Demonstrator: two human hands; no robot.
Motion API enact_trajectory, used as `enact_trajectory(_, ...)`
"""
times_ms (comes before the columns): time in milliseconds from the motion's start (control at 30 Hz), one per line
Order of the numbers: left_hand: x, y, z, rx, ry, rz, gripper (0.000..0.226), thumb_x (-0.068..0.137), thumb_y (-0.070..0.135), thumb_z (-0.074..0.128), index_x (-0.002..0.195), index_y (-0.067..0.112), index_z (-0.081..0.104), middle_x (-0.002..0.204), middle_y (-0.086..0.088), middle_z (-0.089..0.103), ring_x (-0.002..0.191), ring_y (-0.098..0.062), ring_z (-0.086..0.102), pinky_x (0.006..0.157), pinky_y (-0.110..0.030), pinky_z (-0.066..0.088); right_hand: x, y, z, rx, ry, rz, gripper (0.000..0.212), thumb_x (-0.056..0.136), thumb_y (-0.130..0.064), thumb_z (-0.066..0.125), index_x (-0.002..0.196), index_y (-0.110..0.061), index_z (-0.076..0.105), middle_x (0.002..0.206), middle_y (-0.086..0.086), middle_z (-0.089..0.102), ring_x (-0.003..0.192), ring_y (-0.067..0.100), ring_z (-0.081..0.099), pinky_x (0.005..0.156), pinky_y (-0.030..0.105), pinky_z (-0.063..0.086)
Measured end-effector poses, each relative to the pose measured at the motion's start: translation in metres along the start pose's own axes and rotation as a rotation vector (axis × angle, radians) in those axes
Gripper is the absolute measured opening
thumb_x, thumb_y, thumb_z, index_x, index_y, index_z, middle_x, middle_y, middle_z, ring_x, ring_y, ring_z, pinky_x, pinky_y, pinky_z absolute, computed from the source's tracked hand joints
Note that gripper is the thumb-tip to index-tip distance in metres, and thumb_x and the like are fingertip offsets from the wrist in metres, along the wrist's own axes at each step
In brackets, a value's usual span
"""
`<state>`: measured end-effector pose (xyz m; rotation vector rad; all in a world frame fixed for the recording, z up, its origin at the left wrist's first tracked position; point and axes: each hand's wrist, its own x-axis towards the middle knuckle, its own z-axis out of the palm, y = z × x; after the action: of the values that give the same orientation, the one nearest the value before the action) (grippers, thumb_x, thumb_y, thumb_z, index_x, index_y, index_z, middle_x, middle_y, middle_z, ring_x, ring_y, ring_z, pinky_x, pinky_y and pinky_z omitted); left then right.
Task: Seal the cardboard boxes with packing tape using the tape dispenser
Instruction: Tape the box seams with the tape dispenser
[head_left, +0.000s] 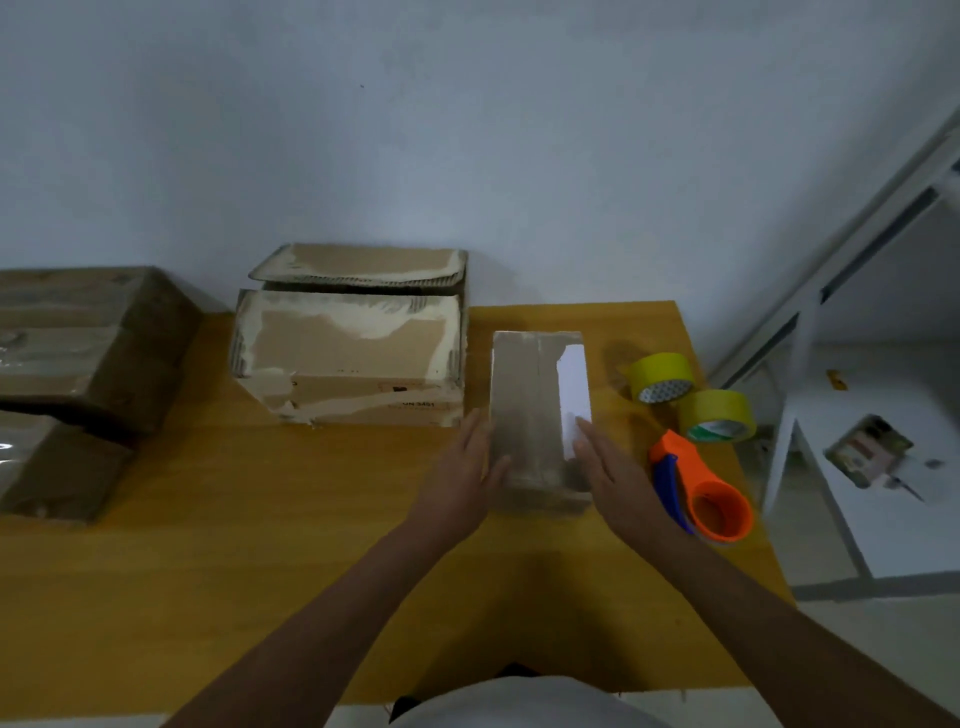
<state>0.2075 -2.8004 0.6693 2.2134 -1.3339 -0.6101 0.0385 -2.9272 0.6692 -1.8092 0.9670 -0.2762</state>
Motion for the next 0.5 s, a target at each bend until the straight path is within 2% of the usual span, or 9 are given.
enact_trajectory(67,0.009,0.015,0.009,0.174,-0.079,-0.041,0.07,0.098,0.057,0.04,0.153,0.017,0.024,0.165,-0.008,0.004,0.15,-0.036,0.006,0.119,-0.05,0.013,-0.016,0.002,0.009,0.196,-0.047,0.07,0.056,0.095,-0.054,0.038,0.147,-0.034,0.038,0.144,-0.002,0.051,0.129,0.009,0.05,0.107,0.035,0.043)
enact_trajectory(133,0.017,0.024,0.018,0.363,-0.171,-0.132,0.092,0.087,0.077,0.036,0.155,0.02,0.012,0.164,-0.013,-0.009,0.147,-0.047,-0.008,0.114,-0.066,0.005,-0.028,0.008,0.015,0.318,-0.049,0.13,0.053,0.092,-0.056,0.039,0.142,-0.039,0.041,0.132,0.0,0.062,0.113,0.013,0.064,0.093,0.037,0.054)
enact_trajectory(167,0.019,0.025,0.021,0.425,-0.198,-0.146,0.101,0.081,0.083,0.037,0.156,0.022,0.005,0.163,-0.016,-0.014,0.145,-0.051,-0.012,0.111,-0.071,0.003,-0.032,0.011,0.015,0.301,-0.02,0.139,0.053,0.091,-0.057,0.039,0.14,-0.038,0.042,0.128,0.001,0.064,0.109,0.014,0.066,0.09,0.037,0.056)
enact_trajectory(233,0.02,0.024,0.028,0.515,-0.231,-0.119,0.11,0.077,0.084,0.044,0.156,0.025,-0.006,0.16,-0.018,-0.022,0.142,-0.055,-0.018,0.107,-0.076,0.0,-0.037,0.015,0.011,0.203,0.105,0.139,0.051,0.095,-0.052,0.04,0.141,-0.032,0.044,0.122,0.0,0.066,0.108,0.015,0.065,0.093,0.042,0.053)
enact_trajectory(300,0.017,0.016,0.026,0.561,-0.265,-0.031,0.107,0.08,0.078,0.049,0.154,0.028,-0.011,0.16,-0.018,-0.025,0.141,-0.056,-0.02,0.107,-0.077,0.002,-0.037,0.02,0.002,0.122,0.276,0.121,0.045,0.1,-0.039,0.043,0.143,-0.024,0.043,0.122,0.0,0.063,0.113,0.015,0.06,0.095,0.038,0.05)
enact_trajectory(367,0.015,0.003,0.019,0.617,-0.345,0.143,0.106,0.082,0.073,0.053,0.153,0.031,-0.013,0.159,-0.015,-0.029,0.142,-0.054,-0.021,0.108,-0.077,0.002,-0.035,0.021,-0.011,0.05,0.373,0.057,0.045,0.102,-0.031,0.044,0.145,-0.018,0.041,0.137,0.001,0.054,0.125,0.014,0.05,0.1,0.033,0.043)
enact_trajectory(433,0.016,-0.005,0.007,0.665,-0.458,0.335,0.109,0.082,0.067,0.061,0.153,0.036,-0.016,0.159,-0.006,-0.033,0.143,-0.047,-0.026,0.108,-0.075,-0.004,-0.028,0.019,-0.02,-0.022,0.383,0.01,0.049,0.102,-0.03,0.045,0.147,-0.014,0.037,0.147,0.004,0.045,0.135,0.019,0.041,0.109,0.041,0.038)
enact_trajectory(500,0.02,-0.005,-0.004,0.697,-0.558,0.459,0.111,0.082,0.057,0.067,0.153,0.04,-0.017,0.158,0.006,-0.035,0.143,-0.037,-0.032,0.108,-0.072,-0.008,-0.019,0.018,-0.022,-0.09,0.306,0.011,0.052,0.101,-0.029,0.046,0.149,-0.012,0.034,0.152,0.006,0.038,0.14,0.021,0.034,0.113,0.039,0.032)
